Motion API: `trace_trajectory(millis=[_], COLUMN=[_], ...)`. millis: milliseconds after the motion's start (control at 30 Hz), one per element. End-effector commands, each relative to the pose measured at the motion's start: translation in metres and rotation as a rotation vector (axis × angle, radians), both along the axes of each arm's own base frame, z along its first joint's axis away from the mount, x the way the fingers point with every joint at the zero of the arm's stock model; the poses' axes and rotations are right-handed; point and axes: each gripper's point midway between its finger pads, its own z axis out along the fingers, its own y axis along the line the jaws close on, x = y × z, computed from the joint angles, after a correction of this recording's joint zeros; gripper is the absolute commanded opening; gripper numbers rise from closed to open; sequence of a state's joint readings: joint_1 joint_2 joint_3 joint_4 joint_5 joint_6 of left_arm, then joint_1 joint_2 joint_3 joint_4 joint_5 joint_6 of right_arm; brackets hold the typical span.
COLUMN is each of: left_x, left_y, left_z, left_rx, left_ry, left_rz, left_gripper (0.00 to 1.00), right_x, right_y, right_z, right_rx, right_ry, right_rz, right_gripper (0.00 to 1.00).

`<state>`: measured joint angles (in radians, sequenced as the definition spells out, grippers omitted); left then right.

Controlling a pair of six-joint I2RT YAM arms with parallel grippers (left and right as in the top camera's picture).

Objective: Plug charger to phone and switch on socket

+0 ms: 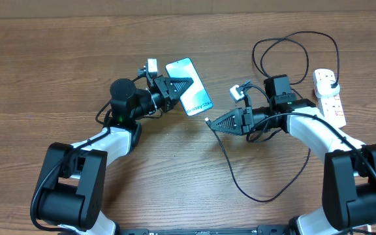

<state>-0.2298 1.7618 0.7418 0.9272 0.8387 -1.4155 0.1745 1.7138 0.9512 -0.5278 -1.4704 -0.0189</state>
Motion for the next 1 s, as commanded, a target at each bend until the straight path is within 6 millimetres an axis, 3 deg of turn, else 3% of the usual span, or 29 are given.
trace_trajectory(millis=[0, 400, 967], left_x=[-0.004, -0.006, -0.008], left_y=[-0.006, -0.007, -0.01], left_z=[0.017, 0.017, 0.017], left_rx=[-0.018, -0.02, -0.018], left_ry=[-0.039, -0.041, -0.045], left_rz=[-0.04, -0.056, -0.063], left_gripper=[0.04, 0.04, 0.05], right_x=[0.001, 0.013, 0.008], right_y=[0.002, 0.006, 0.022], right_z=[0.005, -0.001, 0.003], right_rx=[-0.004, -0.065, -0.061], right_ry=[-0.01, 0.005, 0.002], right_rz=[0.001, -0.034, 0.004], right_gripper=[0.04, 0.04, 0.04])
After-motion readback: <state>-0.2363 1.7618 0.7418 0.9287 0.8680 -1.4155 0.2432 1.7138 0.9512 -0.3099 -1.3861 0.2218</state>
